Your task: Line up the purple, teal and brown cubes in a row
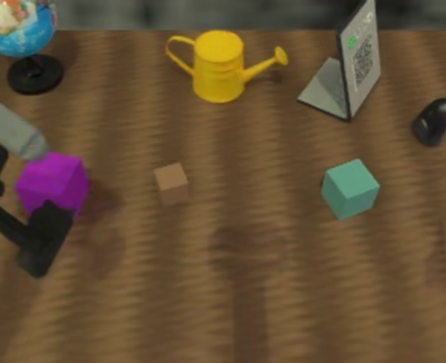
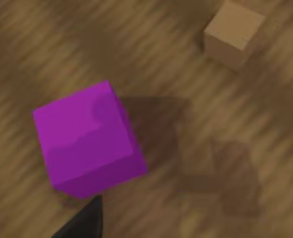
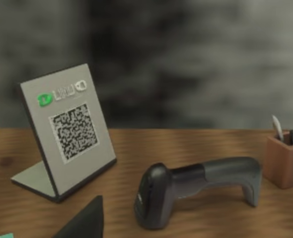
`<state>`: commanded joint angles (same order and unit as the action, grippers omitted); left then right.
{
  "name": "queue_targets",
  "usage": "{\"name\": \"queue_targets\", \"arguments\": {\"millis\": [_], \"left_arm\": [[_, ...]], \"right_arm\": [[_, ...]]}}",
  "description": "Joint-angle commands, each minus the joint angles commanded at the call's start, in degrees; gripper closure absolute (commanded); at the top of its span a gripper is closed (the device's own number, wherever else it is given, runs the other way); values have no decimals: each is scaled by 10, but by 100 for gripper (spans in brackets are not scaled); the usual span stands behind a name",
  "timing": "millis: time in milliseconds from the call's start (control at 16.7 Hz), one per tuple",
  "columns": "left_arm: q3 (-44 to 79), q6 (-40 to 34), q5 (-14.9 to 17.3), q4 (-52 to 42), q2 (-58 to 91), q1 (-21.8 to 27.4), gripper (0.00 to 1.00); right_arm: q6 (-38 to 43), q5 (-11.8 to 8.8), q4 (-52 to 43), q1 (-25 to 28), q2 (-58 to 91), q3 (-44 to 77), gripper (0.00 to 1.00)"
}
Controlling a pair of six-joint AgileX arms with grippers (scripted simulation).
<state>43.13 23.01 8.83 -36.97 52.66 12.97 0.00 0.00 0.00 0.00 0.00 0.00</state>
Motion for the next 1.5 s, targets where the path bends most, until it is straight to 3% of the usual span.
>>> {"name": "queue_targets", "arguments": {"millis": [360, 720, 1140, 1500], "left_arm": [[294, 122, 5, -215, 403, 72, 0], [549, 191, -34, -332, 660, 115, 0], [714, 213, -84, -361, 792, 131, 0], [718, 213, -85, -359, 793, 128, 0]], "right_arm": [[0, 0, 0, 0, 0, 0, 0], [0, 0, 0, 0, 0, 0, 0], [0, 0, 0, 0, 0, 0, 0], [0, 0, 0, 0, 0, 0, 0]]}}
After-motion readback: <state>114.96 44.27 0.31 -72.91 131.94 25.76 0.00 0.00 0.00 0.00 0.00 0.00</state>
